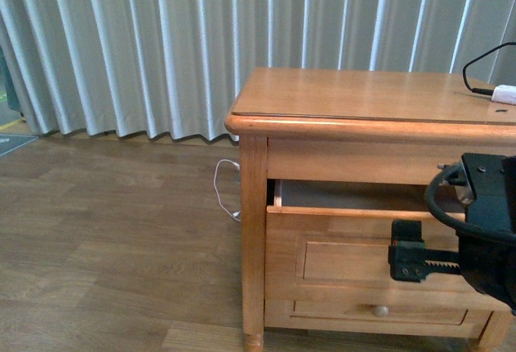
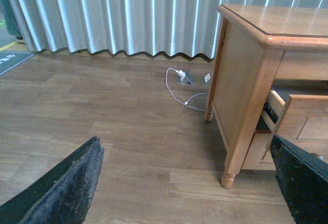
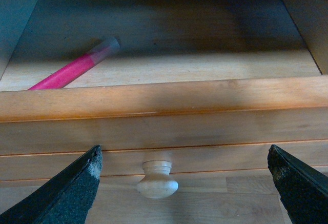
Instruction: Place pink marker in drawer with both arms
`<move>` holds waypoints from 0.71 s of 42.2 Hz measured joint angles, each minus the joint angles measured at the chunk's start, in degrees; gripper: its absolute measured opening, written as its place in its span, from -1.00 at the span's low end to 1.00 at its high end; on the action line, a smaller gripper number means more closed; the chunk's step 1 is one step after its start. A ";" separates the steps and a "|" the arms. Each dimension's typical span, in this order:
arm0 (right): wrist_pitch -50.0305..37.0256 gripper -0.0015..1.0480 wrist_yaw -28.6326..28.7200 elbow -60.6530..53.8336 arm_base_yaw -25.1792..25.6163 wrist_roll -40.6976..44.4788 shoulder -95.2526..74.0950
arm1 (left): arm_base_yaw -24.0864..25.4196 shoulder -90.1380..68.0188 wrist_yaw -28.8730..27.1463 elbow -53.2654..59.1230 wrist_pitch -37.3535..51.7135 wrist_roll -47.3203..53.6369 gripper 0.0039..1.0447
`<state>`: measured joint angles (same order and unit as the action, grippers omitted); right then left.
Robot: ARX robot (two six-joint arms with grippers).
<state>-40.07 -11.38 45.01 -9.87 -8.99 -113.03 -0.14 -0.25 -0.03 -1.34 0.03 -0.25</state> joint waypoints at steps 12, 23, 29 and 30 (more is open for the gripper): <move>6.62 0.83 -3.39 14.23 -0.59 -2.93 -7.61 | 0.00 0.00 0.00 0.00 0.00 0.00 0.89; 10.56 0.83 -4.02 20.52 -0.92 -1.92 -10.60 | 0.00 0.00 0.02 0.00 0.00 0.00 0.89; 10.58 0.83 -3.37 20.83 -1.07 -0.90 -10.84 | 0.00 0.00 0.00 0.00 0.00 0.00 0.89; 10.51 0.83 -3.23 20.76 -1.05 -0.81 -10.82 | 0.00 0.00 0.00 0.00 0.00 0.00 0.89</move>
<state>-29.56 -14.61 65.78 -10.92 -9.80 -123.85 -0.14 -0.25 -0.03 -1.34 0.03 -0.25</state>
